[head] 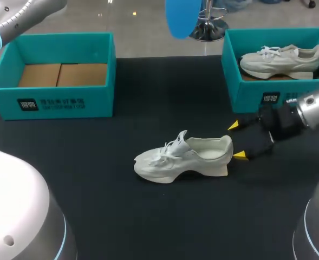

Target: Take the shoe out of the shoebox, open the shoe tongue, remove and reinsert the insole, then place the shoe into the shoebox

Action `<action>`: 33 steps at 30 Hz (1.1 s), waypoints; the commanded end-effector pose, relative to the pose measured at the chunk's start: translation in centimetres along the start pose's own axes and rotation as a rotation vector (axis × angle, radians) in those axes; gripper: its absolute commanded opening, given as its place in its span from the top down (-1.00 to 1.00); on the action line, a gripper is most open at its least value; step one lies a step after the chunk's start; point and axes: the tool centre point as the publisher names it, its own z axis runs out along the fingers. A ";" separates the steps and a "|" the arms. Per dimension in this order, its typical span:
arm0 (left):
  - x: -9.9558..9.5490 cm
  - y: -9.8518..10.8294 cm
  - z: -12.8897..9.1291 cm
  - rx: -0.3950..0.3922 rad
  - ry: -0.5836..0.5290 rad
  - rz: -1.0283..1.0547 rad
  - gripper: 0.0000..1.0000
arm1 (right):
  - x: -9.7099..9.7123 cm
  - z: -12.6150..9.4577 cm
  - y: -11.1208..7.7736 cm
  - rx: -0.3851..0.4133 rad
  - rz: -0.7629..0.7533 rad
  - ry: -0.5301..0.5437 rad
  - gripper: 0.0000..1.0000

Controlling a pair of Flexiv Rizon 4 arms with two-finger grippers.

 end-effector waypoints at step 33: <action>0.1 0.1 0.0 0.002 -0.002 0.001 1.00 | 0.5 -3.4 4.4 0.630 0.022 -0.005 -1.00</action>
